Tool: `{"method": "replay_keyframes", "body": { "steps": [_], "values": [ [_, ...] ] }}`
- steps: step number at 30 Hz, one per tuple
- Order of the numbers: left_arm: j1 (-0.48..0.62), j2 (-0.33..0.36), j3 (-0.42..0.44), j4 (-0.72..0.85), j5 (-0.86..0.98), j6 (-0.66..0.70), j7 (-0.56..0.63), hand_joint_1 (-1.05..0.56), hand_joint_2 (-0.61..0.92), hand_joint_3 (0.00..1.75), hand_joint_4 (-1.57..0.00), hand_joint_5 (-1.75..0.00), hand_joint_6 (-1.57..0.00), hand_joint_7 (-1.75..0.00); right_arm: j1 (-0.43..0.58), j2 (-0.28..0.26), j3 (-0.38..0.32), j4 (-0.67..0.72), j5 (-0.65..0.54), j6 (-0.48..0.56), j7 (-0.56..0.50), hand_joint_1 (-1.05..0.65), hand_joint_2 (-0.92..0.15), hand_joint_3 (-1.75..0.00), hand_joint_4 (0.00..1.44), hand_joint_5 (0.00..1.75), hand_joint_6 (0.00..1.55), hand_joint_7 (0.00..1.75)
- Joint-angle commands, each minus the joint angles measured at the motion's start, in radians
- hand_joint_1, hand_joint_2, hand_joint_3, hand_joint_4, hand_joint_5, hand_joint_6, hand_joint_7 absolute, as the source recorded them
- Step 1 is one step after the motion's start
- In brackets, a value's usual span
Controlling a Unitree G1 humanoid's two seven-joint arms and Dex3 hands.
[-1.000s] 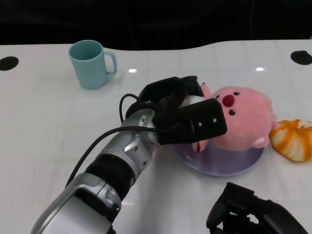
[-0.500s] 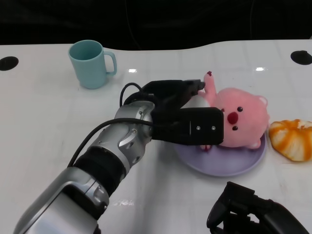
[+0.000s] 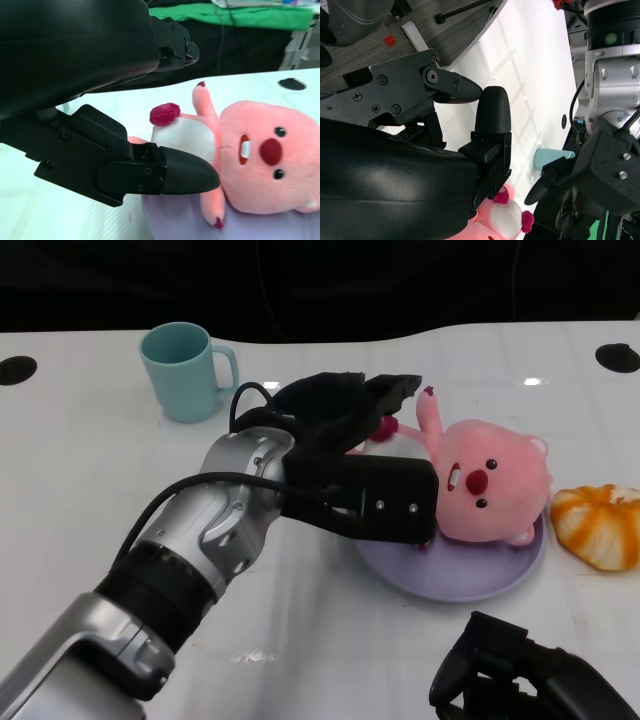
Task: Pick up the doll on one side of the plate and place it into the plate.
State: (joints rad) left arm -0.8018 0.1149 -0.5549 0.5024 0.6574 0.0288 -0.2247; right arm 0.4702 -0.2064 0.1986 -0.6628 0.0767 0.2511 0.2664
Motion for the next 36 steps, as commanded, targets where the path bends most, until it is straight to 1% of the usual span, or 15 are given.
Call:
{"method": "replay_keyframes", "body": {
  "steps": [1, 8, 11, 12, 13, 17, 20, 25, 26, 27, 28, 29, 31, 34, 36],
  "values": [
    [0.052, 0.050, 0.033, -0.109, -0.014, 0.002, -0.028, -0.97, 0.92, 0.47, -0.01, -0.01, -0.04, -0.02, 0.005, -0.012, -0.007, -0.007, 0.005, 0.002, 0.001, -0.19, -0.85, -0.70, 0.64, 1.75, 0.42, 1.69],
    [0.183, 0.108, 0.107, -0.263, -0.084, -0.059, -0.019, -0.90, 0.92, 0.38, -0.07, -0.05, -0.08, -0.04, 0.004, -0.014, -0.010, -0.001, 0.008, -0.008, 0.007, -0.20, -0.85, -0.69, 0.64, 1.75, 0.43, 1.69],
    [0.246, 0.114, 0.148, -0.299, -0.122, -0.108, 0.014, -0.83, 0.92, 0.27, -0.12, -0.11, -0.13, -0.06, 0.006, -0.013, -0.012, -0.007, 0.011, 0.000, 0.006, -0.20, -0.85, -0.69, 0.64, 1.75, 0.43, 1.69],
    [0.269, 0.114, 0.163, -0.305, -0.136, -0.135, 0.034, -0.75, 0.92, 0.19, -0.11, -0.23, -0.16, -0.07, 0.007, -0.013, -0.013, -0.009, 0.013, 0.004, 0.006, -0.20, -0.85, -0.69, 0.64, 1.75, 0.43, 1.69],
    [0.291, 0.115, 0.178, -0.311, -0.150, -0.160, 0.053, -0.65, 0.92, 0.10, -0.05, -0.46, -0.20, -0.08, 0.008, -0.012, -0.013, -0.012, 0.016, 0.008, 0.006, -0.20, -0.85, -0.69, 0.64, 1.75, 0.43, 1.69],
    [0.375, 0.105, 0.247, -0.323, -0.234, -0.244, 0.098, -0.36, 0.89, 0.01, -0.02, -0.88, -0.31, -0.12, 0.007, -0.015, -0.014, -0.012, 0.011, 0.005, 0.006, -0.20, -0.85, -0.69, 0.64, 1.75, 0.43, 1.69],
    [0.426, 0.108, 0.291, -0.315, -0.286, -0.330, 0.129, -0.15, 0.91, 0.01, -0.13, -1.01, -0.42, -0.16, 0.005, -0.017, -0.015, -0.009, 0.010, 0.002, 0.007, -0.21, -0.85, -0.68, 0.64, 1.75, 0.43, 1.69],
    [0.500, 0.112, 0.345, -0.301, -0.357, -0.451, 0.142, 0.01, 0.92, 0.05, -0.28, -1.10, -0.58, -0.24, 0.000, -0.019, -0.021, -0.003, 0.019, 0.002, 0.012, -0.21, -0.85, -0.68, 0.65, 1.75, 0.43, 1.68],
    [0.522, 0.109, 0.354, -0.310, -0.384, -0.463, 0.132, 0.01, 0.79, 0.31, -0.31, -1.12, -0.61, -0.28, 0.000, -0.020, -0.022, -0.002, 0.019, 0.000, 0.014, -0.21, -0.85, -0.68, 0.65, 1.75, 0.43, 1.68],
    [0.544, 0.105, 0.362, -0.321, -0.410, -0.471, 0.122, 0.03, 0.57, 0.74, -0.33, -1.13, -0.62, -0.33, 0.000, -0.021, -0.024, -0.002, 0.019, 0.001, 0.015, -0.21, -0.85, -0.68, 0.65, 1.75, 0.43, 1.68],
    [0.559, 0.102, 0.367, -0.329, -0.429, -0.477, 0.116, 0.05, 0.41, 1.05, -0.37, -1.16, -0.65, -0.37, 0.000, -0.022, -0.025, -0.003, 0.020, 0.002, 0.016, -0.21, -0.85, -0.68, 0.65, 1.75, 0.44, 1.68],
    [0.584, 0.094, 0.374, -0.347, -0.463, -0.476, 0.107, 0.06, 0.35, 1.17, -0.40, -1.18, -0.68, -0.41, 0.001, -0.022, -0.026, -0.003, 0.019, 0.000, 0.016, -0.21, -0.85, -0.68, 0.65, 1.75, 0.44, 1.68],
    [0.619, 0.083, 0.384, -0.380, -0.505, -0.461, 0.096, 0.09, 0.32, 1.27, -0.49, -1.20, -0.71, -0.55, 0.002, -0.021, -0.026, -0.003, 0.018, -0.002, 0.015, -0.22, -0.85, -0.68, 0.65, 1.75, 0.44, 1.68],
    [0.680, 0.077, 0.392, -0.447, -0.527, -0.424, 0.089, 0.06, 0.36, 1.28, -0.62, -1.27, -0.71, -0.79, 0.002, -0.021, -0.026, -0.003, 0.016, -0.005, 0.015, -0.22, -0.85, -0.67, 0.65, 1.75, 0.44, 1.68],
    [0.718, 0.076, 0.393, -0.496, -0.531, -0.386, 0.084, 0.03, 0.39, 1.28, -0.71, -1.32, -0.73, -0.85, 0.002, -0.020, -0.026, -0.001, 0.016, -0.010, 0.016, -0.22, -0.85, -0.67, 0.65, 1.75, 0.44, 1.68]
  ]
}}
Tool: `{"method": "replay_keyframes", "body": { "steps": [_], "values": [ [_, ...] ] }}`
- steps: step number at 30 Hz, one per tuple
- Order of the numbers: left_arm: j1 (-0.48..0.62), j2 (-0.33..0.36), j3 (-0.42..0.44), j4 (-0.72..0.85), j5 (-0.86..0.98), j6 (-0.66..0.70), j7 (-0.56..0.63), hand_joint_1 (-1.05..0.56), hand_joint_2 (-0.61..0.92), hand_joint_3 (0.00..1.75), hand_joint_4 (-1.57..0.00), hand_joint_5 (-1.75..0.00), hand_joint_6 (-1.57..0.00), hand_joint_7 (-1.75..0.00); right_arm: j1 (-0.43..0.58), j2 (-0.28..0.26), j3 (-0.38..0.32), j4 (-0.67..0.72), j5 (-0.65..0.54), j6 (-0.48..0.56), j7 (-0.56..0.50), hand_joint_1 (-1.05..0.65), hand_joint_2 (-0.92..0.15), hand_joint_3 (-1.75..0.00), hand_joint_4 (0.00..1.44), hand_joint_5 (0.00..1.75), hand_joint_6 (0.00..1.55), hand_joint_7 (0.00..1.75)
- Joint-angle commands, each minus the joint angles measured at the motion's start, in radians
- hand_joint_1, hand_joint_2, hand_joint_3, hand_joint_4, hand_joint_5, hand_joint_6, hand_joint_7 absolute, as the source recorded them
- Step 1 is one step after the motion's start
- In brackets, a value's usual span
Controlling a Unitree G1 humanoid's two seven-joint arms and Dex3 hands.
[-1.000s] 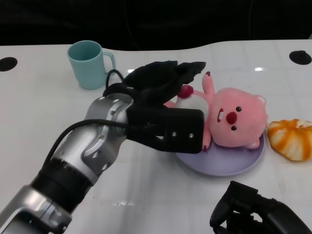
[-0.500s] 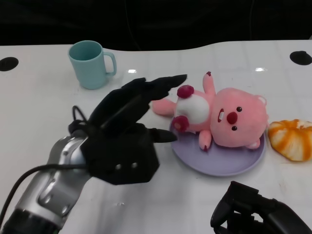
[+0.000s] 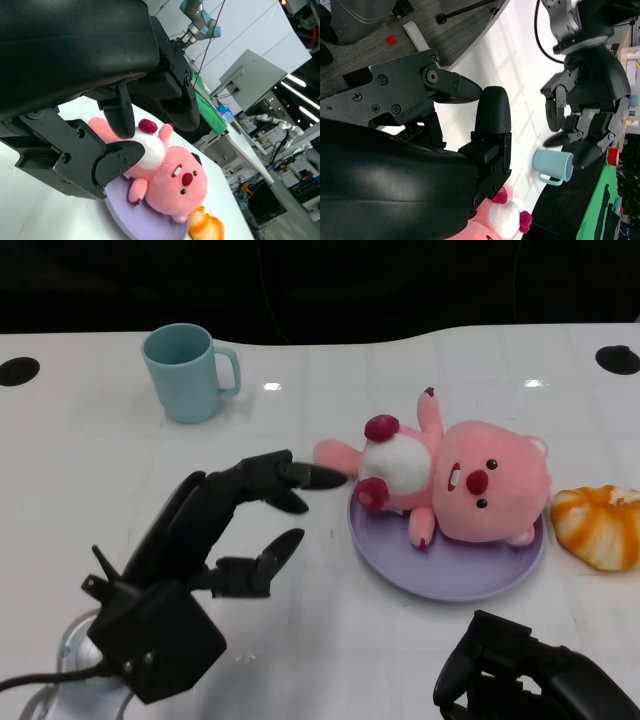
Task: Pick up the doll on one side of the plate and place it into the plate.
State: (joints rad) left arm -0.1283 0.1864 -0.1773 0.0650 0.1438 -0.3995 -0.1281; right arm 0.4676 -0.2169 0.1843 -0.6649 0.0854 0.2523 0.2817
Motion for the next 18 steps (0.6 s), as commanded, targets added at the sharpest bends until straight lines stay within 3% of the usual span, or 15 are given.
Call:
{"method": "replay_keyframes", "body": {
  "steps": [1, 4, 8, 12, 18],
  "values": [
    [0.069, 0.003, 0.015, -0.089, -0.023, 0.063, -0.017, 0.02, 0.40, 1.28, -0.74, -1.34, -0.74, -0.87, 0.004, -0.010, -0.013, 0.001, 0.008, -0.010, 0.000, -0.22, -0.85, -0.67, 0.65, 1.75, 0.44, 1.68],
    [0.124, 0.005, 0.018, -0.174, -0.098, 0.168, -0.069, 0.04, 0.43, 1.32, -0.87, -1.42, -0.87, -0.95, 0.001, -0.009, -0.015, -0.003, 0.011, 0.002, -0.001, -0.22, -0.85, -0.67, 0.66, 1.75, 0.45, 1.68],
    [0.185, 0.010, 0.028, -0.296, -0.183, 0.342, -0.118, 0.02, 0.37, 1.48, -0.98, -1.60, -0.96, -1.28, -0.005, -0.006, -0.018, 0.000, 0.021, 0.005, 0.001, -0.22, -0.85, -0.67, 0.66, 1.75, 0.45, 1.68],
    [0.248, 0.015, 0.031, -0.388, -0.195, 0.428, -0.129, 0.01, 0.30, 1.61, -0.99, -1.72, -0.93, -1.51, -0.009, -0.006, -0.019, -0.001, 0.018, 0.003, 0.000, -0.22, -0.85, -0.67, 0.66, 1.75, 0.45, 1.68],
    [0.339, 0.013, 0.045, -0.509, -0.220, 0.562, -0.116, 0.00, 0.30, 1.60, -0.94, -1.75, -0.87, -1.63, -0.007, -0.005, -0.019, -0.007, 0.023, 0.009, 0.000, -0.23, -0.84, -0.68, 0.66, 1.75, 0.45, 1.68]
  ]
}}
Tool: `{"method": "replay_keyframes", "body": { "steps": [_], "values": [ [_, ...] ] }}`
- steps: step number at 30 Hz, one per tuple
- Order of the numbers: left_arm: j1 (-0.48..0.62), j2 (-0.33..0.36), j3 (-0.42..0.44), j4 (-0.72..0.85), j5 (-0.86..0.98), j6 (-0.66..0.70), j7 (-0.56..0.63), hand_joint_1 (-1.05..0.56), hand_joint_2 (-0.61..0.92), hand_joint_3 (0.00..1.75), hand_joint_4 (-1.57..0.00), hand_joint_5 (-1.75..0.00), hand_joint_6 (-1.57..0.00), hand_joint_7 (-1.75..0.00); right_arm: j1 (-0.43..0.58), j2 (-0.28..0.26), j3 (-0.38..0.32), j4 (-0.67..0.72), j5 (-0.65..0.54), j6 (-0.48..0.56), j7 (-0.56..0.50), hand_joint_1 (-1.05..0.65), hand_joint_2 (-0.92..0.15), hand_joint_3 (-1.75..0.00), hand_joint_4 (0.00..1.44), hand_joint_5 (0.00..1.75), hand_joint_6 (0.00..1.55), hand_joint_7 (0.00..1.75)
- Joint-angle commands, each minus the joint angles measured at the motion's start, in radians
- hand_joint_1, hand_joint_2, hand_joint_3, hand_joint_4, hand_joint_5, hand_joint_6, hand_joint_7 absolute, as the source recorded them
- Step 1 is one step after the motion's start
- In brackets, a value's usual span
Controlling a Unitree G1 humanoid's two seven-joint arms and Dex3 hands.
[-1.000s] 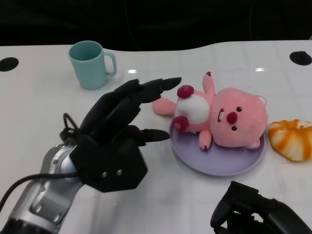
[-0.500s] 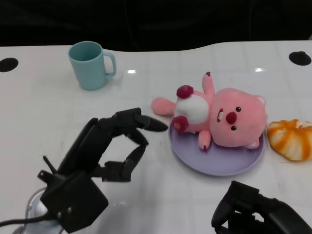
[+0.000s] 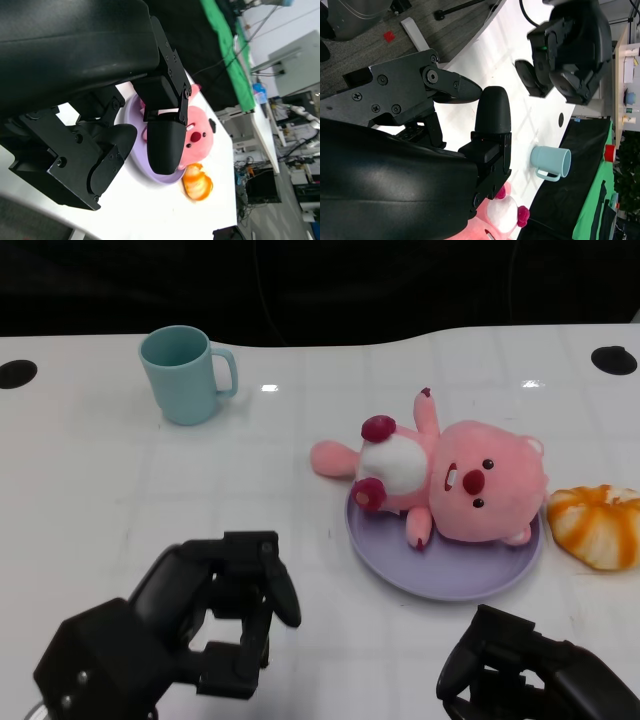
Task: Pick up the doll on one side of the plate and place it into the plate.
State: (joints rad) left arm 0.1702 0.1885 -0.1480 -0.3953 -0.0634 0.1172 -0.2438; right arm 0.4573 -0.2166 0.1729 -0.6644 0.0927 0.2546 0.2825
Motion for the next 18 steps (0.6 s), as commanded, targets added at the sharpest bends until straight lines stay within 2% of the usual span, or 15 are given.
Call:
{"method": "replay_keyframes", "body": {
  "steps": [1, 7, 18],
  "values": [
    [0.054, 0.013, 0.016, -0.060, -0.010, 0.054, 0.001, -0.01, 0.30, 1.59, -0.93, -1.75, -0.86, -1.63, 0.003, -0.004, -0.008, -0.005, 0.016, 0.004, 0.000, -0.23, -0.84, -0.68, 0.66, 1.75, 0.45, 1.69],
    [0.106, 0.012, 0.012, -0.092, 0.005, 0.105, 0.008, -0.02, 0.35, 1.54, -0.92, -1.75, -0.82, -1.68, -0.004, -0.005, -0.014, 0.003, 0.019, -0.004, -0.002, -0.23, -0.84, -0.69, 0.67, 1.75, 0.45, 1.69],
    [0.063, 0.002, 0.032, 0.029, 0.006, 0.034, -0.008, 0.02, 0.36, 1.52, -0.93, -1.75, -0.81, -1.67, -0.014, -0.010, -0.027, 0.029, 0.017, -0.025, 0.008, -0.18, -0.83, -0.70, 0.67, 1.75, 0.45, 1.68]
  ]
}}
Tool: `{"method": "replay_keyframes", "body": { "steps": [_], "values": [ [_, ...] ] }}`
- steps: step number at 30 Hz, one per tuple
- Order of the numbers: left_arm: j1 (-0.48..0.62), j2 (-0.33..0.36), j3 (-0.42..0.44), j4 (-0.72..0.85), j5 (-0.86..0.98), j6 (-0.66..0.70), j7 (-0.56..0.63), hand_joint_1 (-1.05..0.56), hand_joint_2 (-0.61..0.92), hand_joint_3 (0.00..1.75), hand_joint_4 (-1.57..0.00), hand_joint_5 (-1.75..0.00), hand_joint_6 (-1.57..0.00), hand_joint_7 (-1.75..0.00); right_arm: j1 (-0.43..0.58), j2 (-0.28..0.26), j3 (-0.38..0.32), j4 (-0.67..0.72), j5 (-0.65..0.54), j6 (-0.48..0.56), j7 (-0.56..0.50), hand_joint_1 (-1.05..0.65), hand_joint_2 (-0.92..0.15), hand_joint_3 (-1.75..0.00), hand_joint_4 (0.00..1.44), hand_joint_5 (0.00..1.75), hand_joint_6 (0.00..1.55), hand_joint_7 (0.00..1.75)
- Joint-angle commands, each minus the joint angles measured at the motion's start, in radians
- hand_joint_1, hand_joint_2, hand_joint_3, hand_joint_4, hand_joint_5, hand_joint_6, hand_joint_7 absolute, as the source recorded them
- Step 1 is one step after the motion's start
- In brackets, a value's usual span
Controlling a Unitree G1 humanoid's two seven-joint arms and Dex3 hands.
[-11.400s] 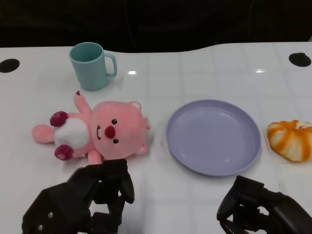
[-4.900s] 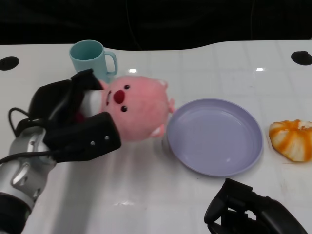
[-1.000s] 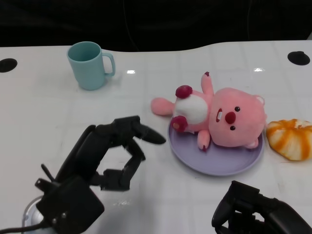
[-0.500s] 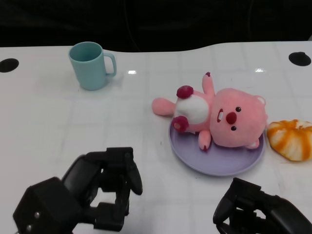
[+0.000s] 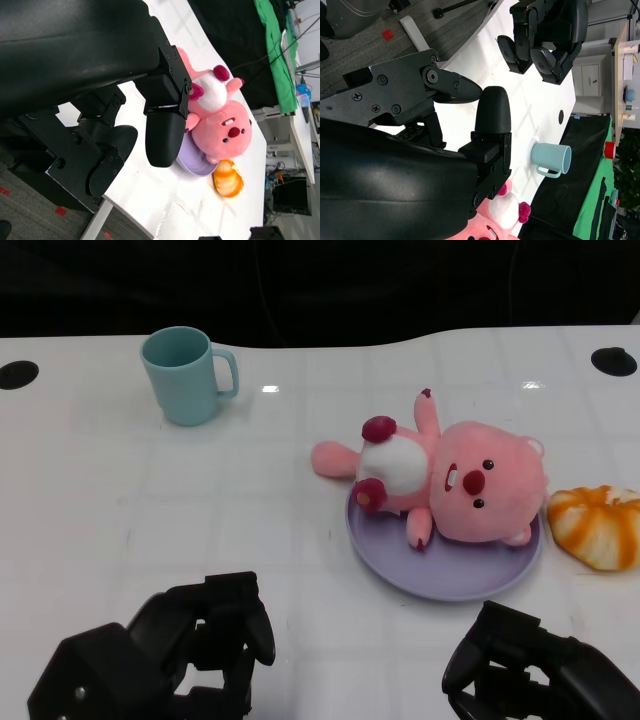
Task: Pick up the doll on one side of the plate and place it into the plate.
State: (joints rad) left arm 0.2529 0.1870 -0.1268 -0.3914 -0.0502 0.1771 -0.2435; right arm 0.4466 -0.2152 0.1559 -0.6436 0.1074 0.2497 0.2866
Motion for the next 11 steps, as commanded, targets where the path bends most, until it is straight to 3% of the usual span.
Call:
{"method": "replay_keyframes", "body": {
  "steps": [1, 11],
  "values": [
    [-0.022, 0.003, 0.010, 0.035, -0.008, -0.035, -0.012, 0.02, 0.36, 1.51, -0.93, -1.75, -0.82, -1.66, -0.003, -0.014, -0.012, 0.010, 0.001, -0.025, 0.006, -0.18, -0.83, -0.70, 0.67, 1.75, 0.45, 1.68],
    [-0.035, -0.010, 0.000, 0.065, -0.010, -0.032, -0.014, 0.01, 0.35, 1.50, -0.93, -1.75, -0.84, -1.65, -0.001, -0.025, -0.027, 0.022, 0.005, -0.041, 0.014, -0.16, -0.81, -0.72, 0.66, 1.75, 0.45, 1.67]
  ]
}}
